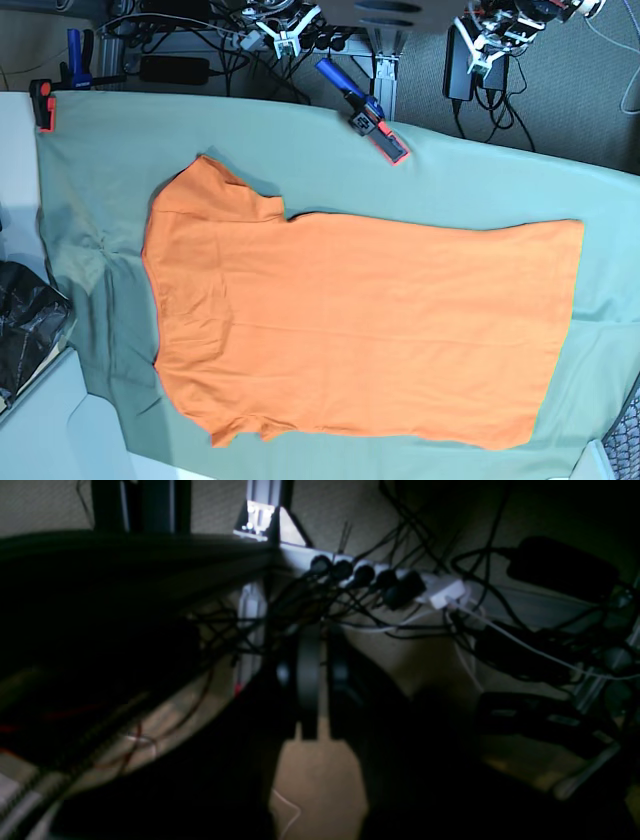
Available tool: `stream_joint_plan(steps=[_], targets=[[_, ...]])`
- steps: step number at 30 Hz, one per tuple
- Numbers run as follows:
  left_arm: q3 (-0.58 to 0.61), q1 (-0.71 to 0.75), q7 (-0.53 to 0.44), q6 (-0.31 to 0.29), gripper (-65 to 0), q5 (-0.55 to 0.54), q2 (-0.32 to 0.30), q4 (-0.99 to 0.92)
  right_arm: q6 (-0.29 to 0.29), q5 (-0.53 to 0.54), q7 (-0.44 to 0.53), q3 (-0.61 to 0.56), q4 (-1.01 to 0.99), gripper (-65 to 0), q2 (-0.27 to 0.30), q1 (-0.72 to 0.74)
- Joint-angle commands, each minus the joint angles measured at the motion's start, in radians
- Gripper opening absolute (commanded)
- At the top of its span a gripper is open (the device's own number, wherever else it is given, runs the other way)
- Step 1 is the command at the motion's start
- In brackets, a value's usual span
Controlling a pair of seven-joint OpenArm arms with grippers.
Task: Fold the T-shirt properly
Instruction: 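Move both grippers from rest toward the orange T-shirt, then grasp the shirt's shoulder with the right gripper and hem corner with the left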
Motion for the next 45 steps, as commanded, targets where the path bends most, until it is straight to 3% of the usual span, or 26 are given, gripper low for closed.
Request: stream_joint_plan(steps=[1, 4, 9, 17, 23, 27, 31, 33, 38, 40, 45], targets=[[0.001, 0.026, -0.003, -0.046, -60.1, -0.027, -0.022, 0.022, 0.053, 0.000, 0.007, 0.001, 0.022, -62.7, 0.026, -0.039], [-0.040, 0.091, -0.002, -0.153, -60.1, -0.073, -0.074, 0.133, 0.053, 0.000, 0.008, 0.001, 0.123, -62.7, 0.068, -0.132], [-0.238, 0.232, 0.044, -0.292, -60.0, -0.103, -0.134, 0.392, 0.061, 0.024, 0.007, 0.001, 0.397, -62.7, 0.148, -0.332], [-0.468, 0.468, 0.238, -0.385, -58.7, -0.313, -0.198, 0.856, 0.061, 0.221, -0.036, 0.106, 0.931, -62.7, 0.280, -0.666], [-0.603, 0.654, 0.317, -0.444, -54.8, -0.449, -0.237, 1.223, 0.061, 0.424, -0.114, 0.311, 1.294, -62.7, 0.298, -0.837], [-0.689, 0.745, 0.337, -0.449, -53.4, -0.480, -0.246, 1.452, 0.058, 0.542, -0.246, 0.439, 1.457, -62.7, 0.298, -0.827], [-0.740, 0.809, 0.343, -0.449, -49.8, -0.486, -0.274, 1.614, 0.002, 0.555, -0.352, 0.528, 1.539, -62.0, 0.296, -0.747], [-0.760, 0.829, 0.346, -0.449, -48.2, -0.486, -0.295, 1.664, -0.055, 0.556, -0.352, 0.549, 1.541, -56.4, 0.296, -0.685], [-0.777, 0.839, 0.351, -0.449, -43.2, -0.486, -0.350, 1.700, -0.122, 0.613, -0.396, 0.542, 1.533, -24.2, 0.270, -0.497], [-0.777, 0.839, 0.351, -0.449, -43.2, -0.485, -0.365, 1.700, -0.143, 0.635, -0.421, 0.534, 1.533, -21.1, 0.245, -0.443], [-0.785, 0.838, 0.350, -0.449, -43.2, -0.483, -0.408, 1.700, -0.142, 0.651, -0.463, 0.498, 1.505, -21.1, 0.183, -0.329]])
